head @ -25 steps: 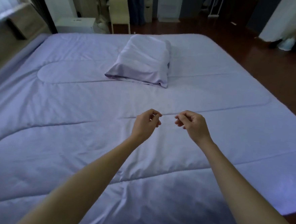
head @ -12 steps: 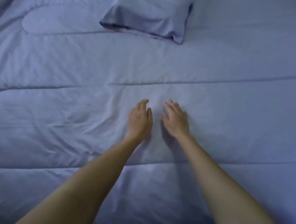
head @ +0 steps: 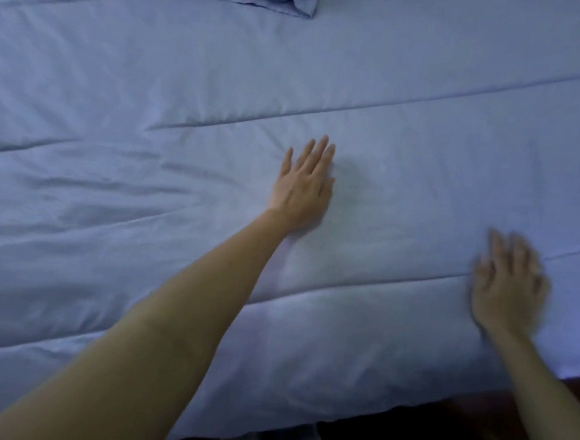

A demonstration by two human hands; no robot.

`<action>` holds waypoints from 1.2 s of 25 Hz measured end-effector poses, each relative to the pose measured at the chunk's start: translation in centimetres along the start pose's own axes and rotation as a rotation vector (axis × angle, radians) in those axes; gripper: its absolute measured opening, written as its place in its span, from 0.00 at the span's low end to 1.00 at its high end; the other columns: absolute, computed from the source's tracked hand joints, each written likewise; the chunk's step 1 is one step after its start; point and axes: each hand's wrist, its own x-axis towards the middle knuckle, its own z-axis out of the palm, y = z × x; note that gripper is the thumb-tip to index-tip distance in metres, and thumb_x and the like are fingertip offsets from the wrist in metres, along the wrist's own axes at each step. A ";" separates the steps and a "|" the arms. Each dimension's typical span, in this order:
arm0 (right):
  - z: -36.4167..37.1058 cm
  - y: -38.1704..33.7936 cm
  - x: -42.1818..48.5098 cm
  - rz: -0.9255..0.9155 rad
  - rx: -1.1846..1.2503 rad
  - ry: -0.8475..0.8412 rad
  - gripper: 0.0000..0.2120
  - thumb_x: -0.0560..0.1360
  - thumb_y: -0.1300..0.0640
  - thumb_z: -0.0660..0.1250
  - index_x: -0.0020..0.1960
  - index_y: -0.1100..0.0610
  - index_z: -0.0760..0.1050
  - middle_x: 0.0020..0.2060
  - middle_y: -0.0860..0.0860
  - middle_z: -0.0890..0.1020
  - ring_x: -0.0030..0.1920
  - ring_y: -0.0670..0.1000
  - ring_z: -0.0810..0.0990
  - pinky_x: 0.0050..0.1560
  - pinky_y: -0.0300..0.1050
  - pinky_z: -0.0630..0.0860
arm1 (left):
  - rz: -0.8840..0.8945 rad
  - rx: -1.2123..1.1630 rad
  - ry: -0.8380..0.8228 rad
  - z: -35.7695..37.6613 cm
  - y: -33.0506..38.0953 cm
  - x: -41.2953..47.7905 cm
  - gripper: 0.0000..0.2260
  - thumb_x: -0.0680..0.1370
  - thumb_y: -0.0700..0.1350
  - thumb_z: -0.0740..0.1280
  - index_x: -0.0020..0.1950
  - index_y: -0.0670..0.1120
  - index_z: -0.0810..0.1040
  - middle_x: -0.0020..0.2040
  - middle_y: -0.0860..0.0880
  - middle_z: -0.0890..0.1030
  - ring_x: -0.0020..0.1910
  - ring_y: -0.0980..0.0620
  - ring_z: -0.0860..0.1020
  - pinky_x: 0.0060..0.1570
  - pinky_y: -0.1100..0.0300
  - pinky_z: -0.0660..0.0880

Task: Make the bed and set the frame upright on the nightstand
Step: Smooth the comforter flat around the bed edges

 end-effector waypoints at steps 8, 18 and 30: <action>-1.0 -11.7 1.2 0.359 0.320 0.044 0.32 0.74 0.49 0.49 0.76 0.60 0.57 0.77 0.59 0.55 0.78 0.59 0.51 0.70 0.71 0.49 | -0.687 0.046 0.092 -2.6 -17.0 -10.4 0.29 0.80 0.57 0.48 0.79 0.46 0.49 0.79 0.49 0.50 0.78 0.50 0.48 0.76 0.48 0.45; 3.2 -23.8 -13.8 -0.941 0.085 -0.126 0.25 0.76 0.45 0.56 0.72 0.47 0.66 0.72 0.48 0.69 0.72 0.52 0.68 0.70 0.60 0.62 | -0.880 0.123 0.209 -2.9 -17.2 -21.4 0.29 0.80 0.51 0.50 0.76 0.36 0.54 0.77 0.38 0.56 0.77 0.40 0.54 0.73 0.40 0.46; -1.7 0.0 -2.1 0.507 0.072 -0.127 0.25 0.81 0.47 0.44 0.77 0.44 0.47 0.78 0.53 0.47 0.77 0.59 0.48 0.68 0.73 0.51 | 0.045 0.169 -0.026 3.0 -3.3 -18.0 0.29 0.77 0.57 0.55 0.76 0.47 0.60 0.77 0.49 0.62 0.76 0.49 0.60 0.73 0.44 0.56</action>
